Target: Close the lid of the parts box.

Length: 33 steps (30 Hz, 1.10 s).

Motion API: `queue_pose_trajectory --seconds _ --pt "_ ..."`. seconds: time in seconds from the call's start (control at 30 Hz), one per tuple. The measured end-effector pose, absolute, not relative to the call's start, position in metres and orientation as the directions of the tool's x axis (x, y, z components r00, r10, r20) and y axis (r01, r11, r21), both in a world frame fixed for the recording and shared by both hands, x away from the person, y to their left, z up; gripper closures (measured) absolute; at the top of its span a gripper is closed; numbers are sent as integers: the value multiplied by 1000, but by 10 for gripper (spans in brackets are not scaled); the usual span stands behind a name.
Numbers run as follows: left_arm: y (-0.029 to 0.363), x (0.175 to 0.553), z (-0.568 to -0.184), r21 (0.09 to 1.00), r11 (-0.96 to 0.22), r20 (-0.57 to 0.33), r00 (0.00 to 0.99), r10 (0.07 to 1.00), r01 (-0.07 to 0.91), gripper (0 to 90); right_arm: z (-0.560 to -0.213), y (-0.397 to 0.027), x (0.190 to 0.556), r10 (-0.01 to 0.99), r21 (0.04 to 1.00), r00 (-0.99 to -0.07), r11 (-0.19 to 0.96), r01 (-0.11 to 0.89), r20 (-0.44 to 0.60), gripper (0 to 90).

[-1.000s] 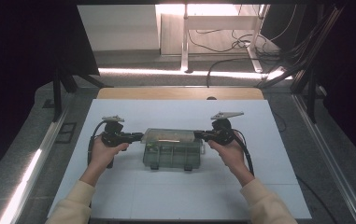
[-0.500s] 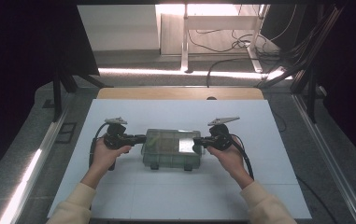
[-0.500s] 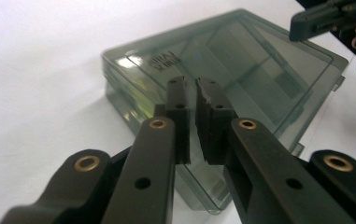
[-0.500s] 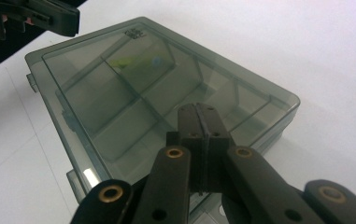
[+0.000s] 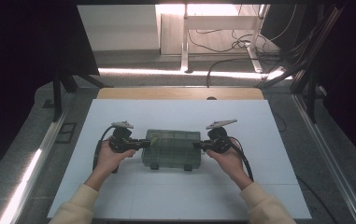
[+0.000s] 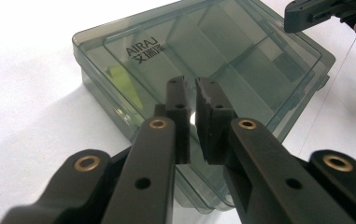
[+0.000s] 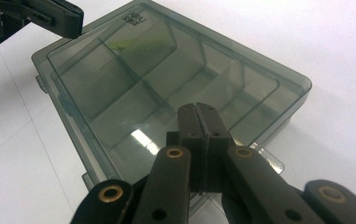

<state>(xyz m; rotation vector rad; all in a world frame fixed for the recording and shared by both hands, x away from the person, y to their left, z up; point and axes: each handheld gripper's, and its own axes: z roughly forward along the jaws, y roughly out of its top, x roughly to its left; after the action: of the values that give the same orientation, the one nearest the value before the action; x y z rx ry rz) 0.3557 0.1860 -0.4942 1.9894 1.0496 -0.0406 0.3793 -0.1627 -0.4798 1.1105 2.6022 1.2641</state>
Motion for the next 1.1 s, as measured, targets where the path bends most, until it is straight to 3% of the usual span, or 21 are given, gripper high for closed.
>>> queue_pose_trajectory --seconds 1.1 --pt "179 354 -503 673 -286 -366 643 673 682 846 -488 -167 381 617 695 -739 407 593 269 897"
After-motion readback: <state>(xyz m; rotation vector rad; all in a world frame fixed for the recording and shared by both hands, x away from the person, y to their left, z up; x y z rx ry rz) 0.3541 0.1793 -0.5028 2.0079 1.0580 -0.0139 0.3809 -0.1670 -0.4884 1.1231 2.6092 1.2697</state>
